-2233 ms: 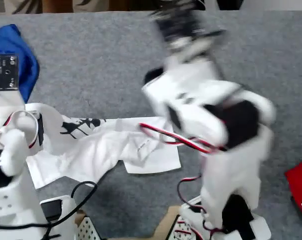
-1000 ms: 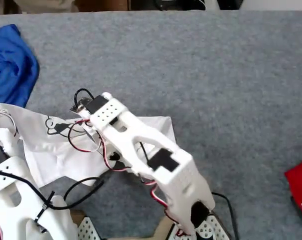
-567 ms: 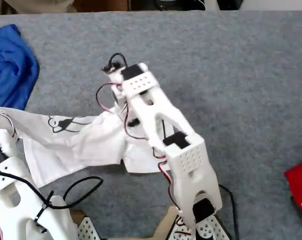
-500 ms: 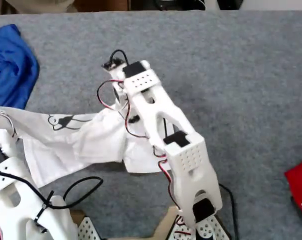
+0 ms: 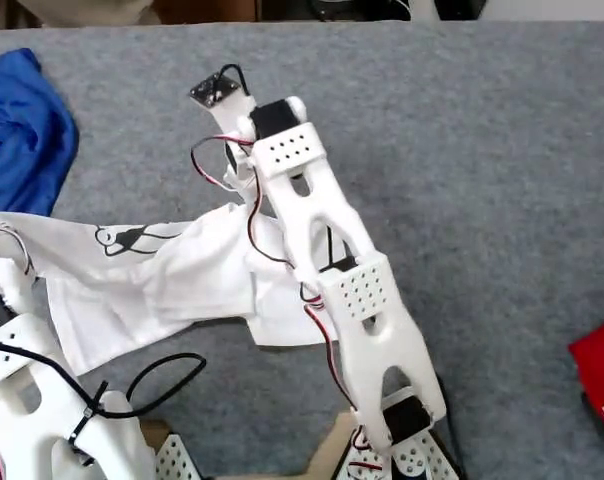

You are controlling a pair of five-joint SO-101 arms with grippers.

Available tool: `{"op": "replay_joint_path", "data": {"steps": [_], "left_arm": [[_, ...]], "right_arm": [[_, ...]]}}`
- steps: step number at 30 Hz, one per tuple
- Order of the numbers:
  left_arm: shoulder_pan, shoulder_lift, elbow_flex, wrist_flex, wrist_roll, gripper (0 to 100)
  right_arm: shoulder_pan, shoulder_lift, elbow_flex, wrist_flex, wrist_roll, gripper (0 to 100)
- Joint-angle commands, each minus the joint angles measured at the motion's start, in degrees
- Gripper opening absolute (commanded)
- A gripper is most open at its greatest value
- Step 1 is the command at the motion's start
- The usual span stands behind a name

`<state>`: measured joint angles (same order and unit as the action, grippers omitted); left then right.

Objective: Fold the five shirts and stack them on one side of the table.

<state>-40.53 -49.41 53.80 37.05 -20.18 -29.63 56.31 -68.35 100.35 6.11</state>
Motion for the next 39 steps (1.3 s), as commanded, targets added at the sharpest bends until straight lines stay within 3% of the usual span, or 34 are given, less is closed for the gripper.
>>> {"op": "replay_joint_path", "data": {"steps": [1, 6, 12, 20, 24, 33, 39], "left_arm": [[-0.2, -0.7, -0.3, -0.6, -0.4, 2], [-0.2, -0.7, -0.3, -0.6, -0.4, 2], [-0.2, -0.9, -0.5, -0.6, -0.4, 2], [-0.1, -0.8, -0.3, -0.6, -0.4, 2], [-0.1, -0.8, -0.3, -0.6, -0.4, 2], [-0.1, -0.7, -0.2, -0.5, -0.3, 2], [-0.1, -0.7, -0.2, -0.5, -0.3, 2]], "right_arm": [[0.0, -2.4, -4.6, 2.1, 0.2, 3.7], [-2.8, -12.4, 8.1, 2.1, -0.4, 3.7], [-4.2, -31.2, 28.0, 2.0, -12.7, 3.7], [-9.5, -39.1, 50.6, 1.6, -13.5, 3.9], [-12.3, -39.0, 56.7, 0.2, -14.7, 3.8], [-17.9, -39.1, 61.4, -7.1, -39.2, 3.8], [-19.5, -38.9, 61.5, -7.3, -40.6, 4.1]]}}
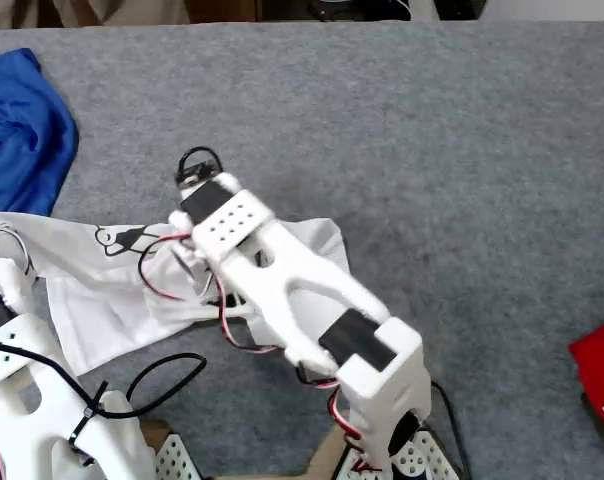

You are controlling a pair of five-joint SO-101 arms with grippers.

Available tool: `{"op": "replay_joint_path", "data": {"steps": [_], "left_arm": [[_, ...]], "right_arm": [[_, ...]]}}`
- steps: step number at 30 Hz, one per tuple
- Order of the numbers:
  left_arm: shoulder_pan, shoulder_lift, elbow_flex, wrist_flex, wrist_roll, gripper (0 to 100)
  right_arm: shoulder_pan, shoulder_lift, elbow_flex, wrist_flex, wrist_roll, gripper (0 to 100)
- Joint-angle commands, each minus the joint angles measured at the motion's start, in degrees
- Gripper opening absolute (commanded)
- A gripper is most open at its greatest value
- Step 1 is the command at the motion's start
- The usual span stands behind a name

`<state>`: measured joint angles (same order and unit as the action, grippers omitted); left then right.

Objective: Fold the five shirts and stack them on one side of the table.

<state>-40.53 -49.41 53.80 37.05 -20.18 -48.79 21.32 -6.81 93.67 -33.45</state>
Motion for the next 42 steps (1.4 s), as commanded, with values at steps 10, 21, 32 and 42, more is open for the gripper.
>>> {"op": "replay_joint_path", "data": {"steps": [10, 21, 32, 42], "left_arm": [[-0.1, -0.7, -0.2, -1.0, -0.3, 2], [0.0, -0.7, -0.2, -1.0, -0.3, 2], [0.0, -0.7, -0.2, -1.0, -0.3, 2], [0.0, -0.7, -0.2, -1.0, -0.3, 2]], "right_arm": [[-1.5, -4.0, 5.8, -4.5, -2.7, 22.7], [-1.4, -4.0, 9.0, -12.4, -2.8, 16.2], [-1.3, 1.5, 8.8, -14.9, -2.8, 16.0], [2.0, 4.1, 9.3, -15.8, -2.8, 15.9]]}}
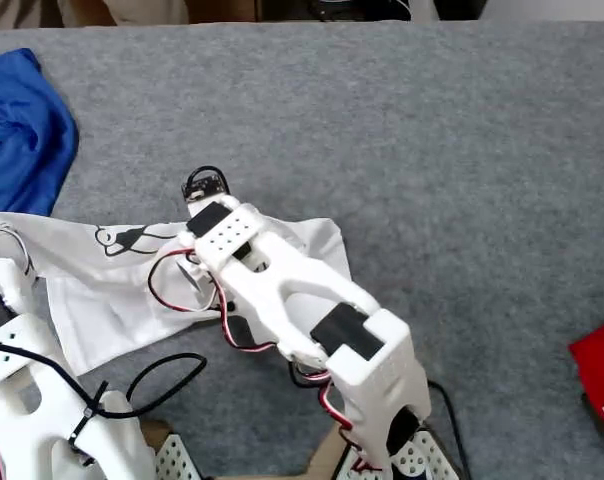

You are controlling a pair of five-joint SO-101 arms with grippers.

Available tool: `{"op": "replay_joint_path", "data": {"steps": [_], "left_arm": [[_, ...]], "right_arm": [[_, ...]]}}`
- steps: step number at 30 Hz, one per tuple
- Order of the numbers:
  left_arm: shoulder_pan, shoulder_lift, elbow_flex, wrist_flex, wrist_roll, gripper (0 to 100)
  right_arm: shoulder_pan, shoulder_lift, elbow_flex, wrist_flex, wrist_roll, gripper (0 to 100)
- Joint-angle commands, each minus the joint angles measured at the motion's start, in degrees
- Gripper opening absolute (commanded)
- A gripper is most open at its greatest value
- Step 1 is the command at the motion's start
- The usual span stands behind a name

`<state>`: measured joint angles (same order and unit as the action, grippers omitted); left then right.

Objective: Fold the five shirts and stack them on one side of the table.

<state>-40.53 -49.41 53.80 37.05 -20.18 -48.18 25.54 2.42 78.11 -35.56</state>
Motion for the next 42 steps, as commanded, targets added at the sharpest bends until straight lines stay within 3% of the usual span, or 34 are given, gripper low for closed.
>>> {"op": "replay_joint_path", "data": {"steps": [1, 5, 9, 16, 28, 35, 42], "left_arm": [[0.0, -0.7, -0.2, -0.9, -0.3, 2], [0.0, -0.7, -0.2, -1.0, -0.3, 2], [-0.1, -0.7, -0.4, -0.8, -0.3, 2], [-0.2, -0.7, -0.3, -0.6, -0.3, 2], [-0.4, -1.1, -0.6, -0.6, -0.3, 2], [-0.5, -1.2, -0.8, -0.7, -0.3, 2], [1.9, -1.2, -1.4, -3.3, -0.1, 2]], "right_arm": [[1.4, -0.1, 0.0, -0.1, -0.7, 15.9], [1.4, -0.1, 0.0, -0.1, -0.7, 13.6], [1.8, 0.0, 0.0, 0.0, -0.7, 0.2], [5.3, -0.5, -0.3, 0.4, -0.4, 0.5], [8.3, -2.5, -13.2, 15.2, 1.9, 0.5], [9.8, -2.5, -26.2, 20.7, 3.3, 0.5], [14.8, -2.5, -49.5, 23.2, 11.0, 0.5]]}}
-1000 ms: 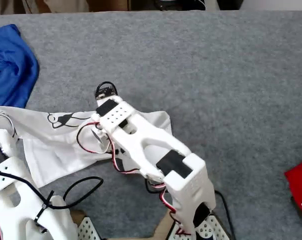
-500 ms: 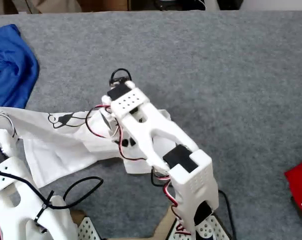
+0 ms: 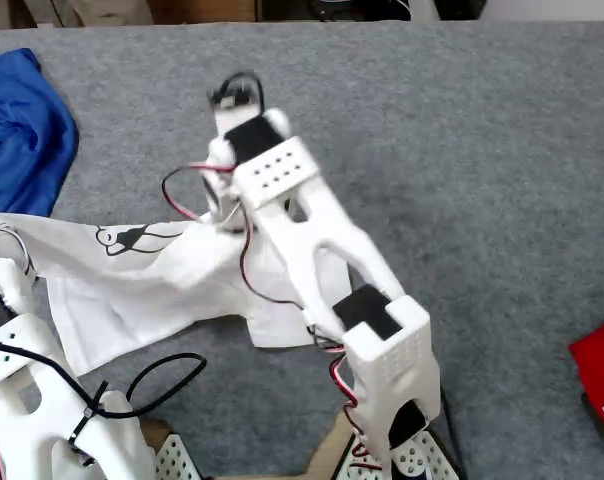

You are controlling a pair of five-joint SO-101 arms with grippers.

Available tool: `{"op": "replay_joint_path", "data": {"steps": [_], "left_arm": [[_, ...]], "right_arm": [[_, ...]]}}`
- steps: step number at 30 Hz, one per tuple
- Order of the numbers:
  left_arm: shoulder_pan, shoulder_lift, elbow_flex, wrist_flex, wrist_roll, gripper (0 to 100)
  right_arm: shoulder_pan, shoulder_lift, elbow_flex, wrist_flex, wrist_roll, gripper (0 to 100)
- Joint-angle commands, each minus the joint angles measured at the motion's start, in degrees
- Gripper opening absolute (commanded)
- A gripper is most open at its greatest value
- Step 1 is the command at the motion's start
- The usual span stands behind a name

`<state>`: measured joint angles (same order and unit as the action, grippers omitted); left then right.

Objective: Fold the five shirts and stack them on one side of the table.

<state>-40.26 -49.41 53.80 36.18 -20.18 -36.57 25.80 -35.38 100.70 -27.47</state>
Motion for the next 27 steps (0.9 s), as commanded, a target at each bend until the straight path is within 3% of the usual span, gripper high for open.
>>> {"op": "replay_joint_path", "data": {"steps": [1, 6, 15, 20, 27], "left_arm": [[2.3, -1.3, -1.4, -3.7, -0.1, 2], [6.3, -1.4, -2.9, -7.7, -0.1, 2], [18.8, -2.1, -20.2, 3.4, 2.4, 2], [23.8, -4.0, -30.9, 9.4, 14.2, 2], [26.5, -4.2, -38.4, 10.7, 19.9, 2]], "right_arm": [[4.2, -2.7, -15.7, 0.5, 4.0, 0.5], [8.3, -2.7, -34.7, 0.4, 7.2, 0.5], [18.2, -2.9, -60.6, 0.5, 9.1, 0.5], [23.3, -11.2, -59.3, -0.4, 8.4, 0.5], [28.5, -23.9, -58.9, -1.1, 10.6, 0.5]]}}
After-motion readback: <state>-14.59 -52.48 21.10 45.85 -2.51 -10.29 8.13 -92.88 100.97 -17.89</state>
